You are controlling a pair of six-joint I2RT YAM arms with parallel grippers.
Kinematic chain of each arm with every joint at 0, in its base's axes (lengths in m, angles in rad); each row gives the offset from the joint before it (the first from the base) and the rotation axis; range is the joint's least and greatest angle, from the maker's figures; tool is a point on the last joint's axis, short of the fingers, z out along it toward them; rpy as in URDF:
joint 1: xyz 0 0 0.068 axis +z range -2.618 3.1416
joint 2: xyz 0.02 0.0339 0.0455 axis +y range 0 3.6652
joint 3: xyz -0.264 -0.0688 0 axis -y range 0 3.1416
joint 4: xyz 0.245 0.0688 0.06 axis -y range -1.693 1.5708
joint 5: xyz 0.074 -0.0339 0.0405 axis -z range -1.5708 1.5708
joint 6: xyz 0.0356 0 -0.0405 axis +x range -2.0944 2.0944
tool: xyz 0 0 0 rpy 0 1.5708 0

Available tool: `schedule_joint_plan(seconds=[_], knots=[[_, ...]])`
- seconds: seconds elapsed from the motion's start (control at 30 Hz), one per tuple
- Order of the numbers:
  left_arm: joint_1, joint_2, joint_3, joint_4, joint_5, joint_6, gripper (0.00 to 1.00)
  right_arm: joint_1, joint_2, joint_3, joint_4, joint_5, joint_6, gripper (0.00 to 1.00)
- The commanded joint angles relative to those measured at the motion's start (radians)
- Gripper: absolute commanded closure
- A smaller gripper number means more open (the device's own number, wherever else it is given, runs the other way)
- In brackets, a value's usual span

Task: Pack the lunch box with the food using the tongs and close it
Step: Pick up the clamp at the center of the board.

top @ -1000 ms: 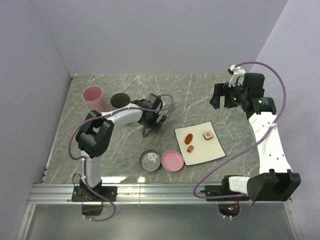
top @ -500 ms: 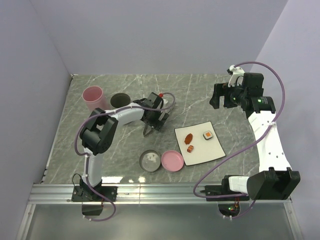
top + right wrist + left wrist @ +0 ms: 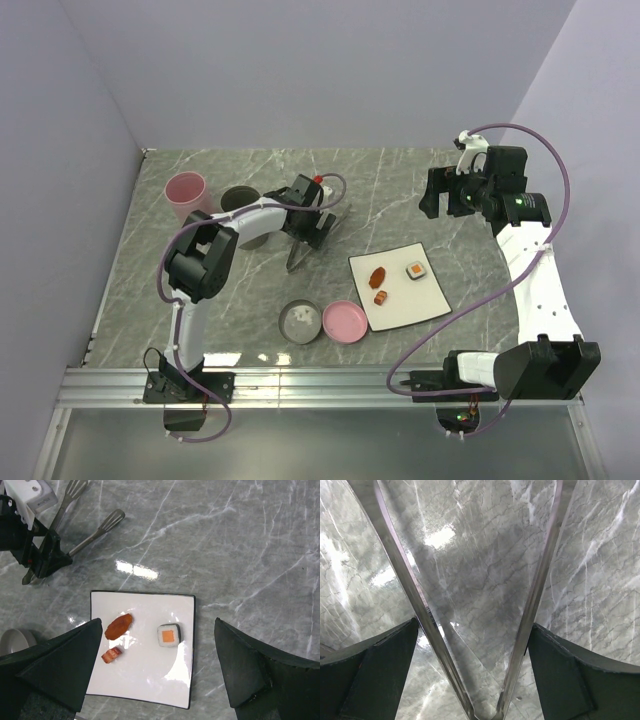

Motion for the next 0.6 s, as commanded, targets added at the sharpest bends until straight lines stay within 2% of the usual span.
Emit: schedule_joint_plan(seconds=[0.0,0.2,0.57], knots=[[0.001,0.041,0.019,0.01,0.04,0.002,0.06,0.0,-0.002,0.024,0.001,-0.01,-0.01,0.0],[-0.001,0.016,0.01,-0.001,0.057,0.002,0.12,-0.001,-0.005,0.021,0.001,-0.012,-0.009,0.0],[-0.001,-0.102,0.104,-0.13,0.103,0.091,0.37,0.0,-0.014,0.037,-0.008,-0.021,-0.005,0.0]])
